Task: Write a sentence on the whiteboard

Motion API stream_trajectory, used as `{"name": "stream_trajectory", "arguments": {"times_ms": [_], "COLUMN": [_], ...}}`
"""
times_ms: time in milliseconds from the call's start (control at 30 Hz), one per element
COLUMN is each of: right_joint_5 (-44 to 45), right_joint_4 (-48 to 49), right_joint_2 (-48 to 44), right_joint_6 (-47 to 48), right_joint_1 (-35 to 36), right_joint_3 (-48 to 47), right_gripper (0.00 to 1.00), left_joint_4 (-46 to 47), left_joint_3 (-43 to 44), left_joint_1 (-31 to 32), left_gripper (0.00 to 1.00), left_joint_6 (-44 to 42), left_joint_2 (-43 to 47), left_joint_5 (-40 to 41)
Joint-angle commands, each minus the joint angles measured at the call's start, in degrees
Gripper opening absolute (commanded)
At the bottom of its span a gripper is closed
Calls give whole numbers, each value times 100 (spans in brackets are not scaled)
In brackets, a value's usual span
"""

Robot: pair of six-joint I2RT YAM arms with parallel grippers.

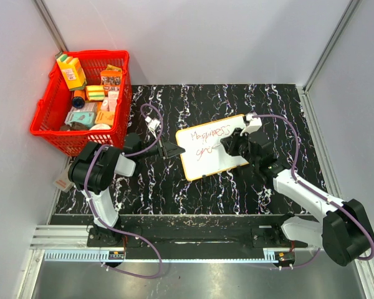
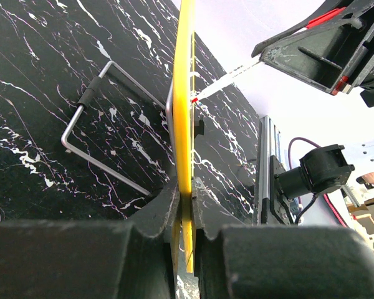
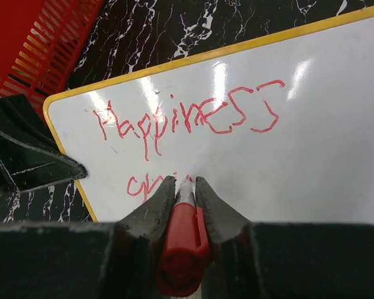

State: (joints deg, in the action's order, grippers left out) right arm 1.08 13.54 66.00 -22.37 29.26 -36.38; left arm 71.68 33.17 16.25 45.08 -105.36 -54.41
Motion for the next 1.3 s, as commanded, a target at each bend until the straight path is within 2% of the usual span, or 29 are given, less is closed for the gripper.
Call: {"name": "stream_trajectory", "arguments": {"times_ms": [0,367,700,1267], "right_joint_5": [243,314,665,621], "right_joint_4": [-202,-212,-97,-158], "right_joint_2": [-96,-166,-228,-78], "right_joint_6": [40,22,66,75], "right_joint_1": [54,54,54,54], "right_joint_3": [87,149,-202,-282], "right_gripper": [0,0,0,0], "left_joint_4": [619,619,619,628], "left_joint_3": [49,49,49,49], "left_joint_1": [62,54,54,54], "left_gripper": [0,0,0,0], "left_joint_6": [-201,-201,-201,-193], "left_joint_2": [183,183,174,174], "left_joint_5": [-78,-78,-78,-87]}}
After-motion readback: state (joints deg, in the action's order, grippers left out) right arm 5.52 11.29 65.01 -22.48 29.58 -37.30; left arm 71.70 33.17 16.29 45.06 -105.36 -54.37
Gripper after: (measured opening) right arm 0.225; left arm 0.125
